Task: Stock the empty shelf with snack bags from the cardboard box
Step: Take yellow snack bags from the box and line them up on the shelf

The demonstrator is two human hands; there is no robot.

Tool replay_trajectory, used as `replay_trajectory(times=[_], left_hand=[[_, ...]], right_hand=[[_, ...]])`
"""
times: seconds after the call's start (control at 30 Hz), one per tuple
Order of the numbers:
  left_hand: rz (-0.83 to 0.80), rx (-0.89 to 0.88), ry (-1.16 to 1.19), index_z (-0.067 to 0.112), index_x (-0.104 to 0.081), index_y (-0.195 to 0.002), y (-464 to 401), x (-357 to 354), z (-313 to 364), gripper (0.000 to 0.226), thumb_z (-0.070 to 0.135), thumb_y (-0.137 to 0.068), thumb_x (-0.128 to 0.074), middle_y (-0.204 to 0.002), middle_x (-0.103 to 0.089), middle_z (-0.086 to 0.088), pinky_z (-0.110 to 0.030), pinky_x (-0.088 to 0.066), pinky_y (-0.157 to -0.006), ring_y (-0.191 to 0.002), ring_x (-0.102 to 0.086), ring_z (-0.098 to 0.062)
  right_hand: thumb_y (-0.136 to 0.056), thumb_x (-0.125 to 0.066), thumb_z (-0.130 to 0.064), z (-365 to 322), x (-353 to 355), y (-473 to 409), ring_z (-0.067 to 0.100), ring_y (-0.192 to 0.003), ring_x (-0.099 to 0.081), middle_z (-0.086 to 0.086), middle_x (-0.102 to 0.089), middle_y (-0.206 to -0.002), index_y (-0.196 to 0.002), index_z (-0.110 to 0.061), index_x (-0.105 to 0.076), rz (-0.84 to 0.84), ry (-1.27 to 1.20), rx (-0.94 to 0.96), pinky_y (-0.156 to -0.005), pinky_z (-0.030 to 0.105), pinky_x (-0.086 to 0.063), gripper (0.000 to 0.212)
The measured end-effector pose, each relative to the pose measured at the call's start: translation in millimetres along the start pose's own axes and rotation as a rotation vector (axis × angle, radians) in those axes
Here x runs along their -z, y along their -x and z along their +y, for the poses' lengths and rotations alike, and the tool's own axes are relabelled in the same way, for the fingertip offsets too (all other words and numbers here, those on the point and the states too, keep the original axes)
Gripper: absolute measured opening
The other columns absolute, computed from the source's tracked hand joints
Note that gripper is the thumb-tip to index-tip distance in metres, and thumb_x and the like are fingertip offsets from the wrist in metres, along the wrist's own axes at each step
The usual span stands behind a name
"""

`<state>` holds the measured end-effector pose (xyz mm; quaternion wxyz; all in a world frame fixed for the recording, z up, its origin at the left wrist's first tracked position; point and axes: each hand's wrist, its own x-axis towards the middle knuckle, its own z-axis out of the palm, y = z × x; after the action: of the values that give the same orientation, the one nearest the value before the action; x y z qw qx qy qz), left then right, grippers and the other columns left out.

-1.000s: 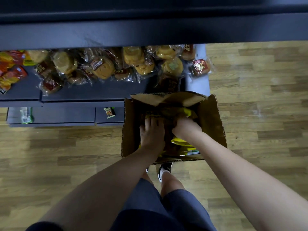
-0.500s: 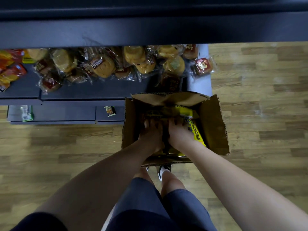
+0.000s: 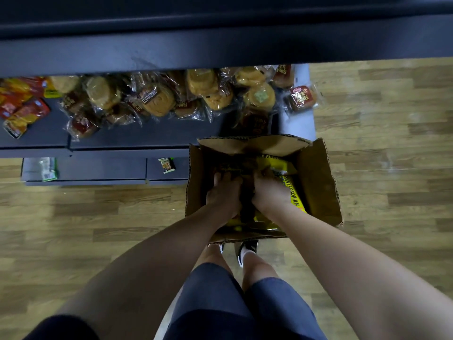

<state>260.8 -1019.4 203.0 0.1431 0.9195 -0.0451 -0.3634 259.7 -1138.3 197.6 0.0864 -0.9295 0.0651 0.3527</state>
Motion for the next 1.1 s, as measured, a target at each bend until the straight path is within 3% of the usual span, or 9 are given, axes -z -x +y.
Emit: replay_trajectory(times=[0.1, 0.3, 0.5, 0.63, 0.8, 0.93, 1.1], left_hand=[[0.054, -0.029, -0.005, 0.025, -0.044, -0.131, 5.3, 1.7, -2.4, 0.046, 0.01, -0.089, -0.054, -0.14, -0.03, -0.002, -0.048, -0.045, -0.095, -0.135, -0.015, -0.029], [0.183, -0.101, -0.006, 0.022, -0.042, -0.131, 26.5, 15.3, -1.5, 0.048, 0.01, -0.085, -0.053, -0.137, -0.031, -0.004, -0.047, -0.041, -0.093, -0.13, -0.02, -0.028], [0.378, -0.16, 0.012, 0.028, -0.037, -0.139, 47.7, 32.7, -5.6, 0.06, 0.014, -0.084, -0.054, -0.138, -0.033, 0.003, -0.043, -0.041, -0.098, -0.126, -0.024, -0.024], [0.495, -0.187, 0.025, 0.026, -0.039, -0.139, 65.8, 48.8, -11.0, 0.058, 0.014, -0.085, -0.055, -0.139, -0.032, 0.004, -0.045, -0.04, -0.101, -0.129, -0.021, -0.023], [0.658, -0.184, 0.029, 0.024, -0.041, -0.136, 94.4, 68.7, -8.9, 0.055, 0.018, -0.084, -0.059, -0.138, -0.034, 0.001, -0.046, -0.048, -0.089, -0.126, -0.026, -0.025], [0.852, -0.249, -0.028, 0.017, -0.05, -0.118, 108.5, 75.4, -10.6, 0.064, 0.006, -0.061, -0.077, -0.123, -0.046, -0.006, -0.048, -0.056, -0.065, -0.11, -0.037, -0.029], [1.047, -0.32, -0.038, 0.007, -0.058, -0.111, 130.8, 84.6, -5.9, 0.059, -0.004, -0.056, -0.074, -0.116, -0.052, -0.015, -0.048, -0.053, -0.065, -0.101, -0.042, -0.035]], right_hand=[[-0.084, -0.061, -0.028, 6.8, 9.7, 6.4, 0.032, -0.11, -0.057, 0.008, -0.05, -0.13, -0.142, -0.029, -0.03, 0.007, -0.082, -0.011, -0.074, 0.034, -0.048, 0.066], [-0.086, -0.06, -0.031, 15.3, 22.3, 32.8, 0.037, -0.118, -0.045, 0.009, -0.041, -0.135, -0.139, -0.027, -0.033, 0.13, -0.154, 0.017, -0.08, 0.042, -0.048, 0.059], [-0.088, -0.057, -0.034, 13.9, 38.3, 56.3, 0.035, -0.116, -0.045, 0.01, -0.042, -0.132, -0.137, -0.027, -0.03, 0.296, -0.221, 0.032, -0.078, 0.047, -0.053, 0.056], [-0.087, -0.058, -0.026, 10.6, 51.1, 71.7, 0.031, -0.113, -0.046, 0.007, -0.043, -0.129, -0.135, -0.029, -0.029, 0.378, -0.263, 0.08, -0.074, 0.044, -0.053, 0.057], [-0.082, -0.062, -0.028, 6.4, 63.1, 92.7, 0.026, -0.114, -0.046, 0.0, -0.04, -0.13, -0.135, -0.029, -0.035, 0.468, -0.32, 0.138, -0.07, 0.042, -0.053, 0.06], [-0.079, -0.063, -0.03, 6.5, 73.4, 112.7, 0.021, -0.121, -0.046, -0.008, -0.041, -0.135, -0.134, -0.03, -0.042, 0.584, -0.413, 0.241, -0.076, 0.039, -0.053, 0.059], [-0.082, -0.062, -0.035, 6.0, 90.3, 133.5, 0.017, -0.119, -0.049, -0.009, -0.038, -0.141, -0.135, -0.038, -0.038, 0.68, -0.437, 0.363, -0.079, 0.029, -0.05, 0.059]])
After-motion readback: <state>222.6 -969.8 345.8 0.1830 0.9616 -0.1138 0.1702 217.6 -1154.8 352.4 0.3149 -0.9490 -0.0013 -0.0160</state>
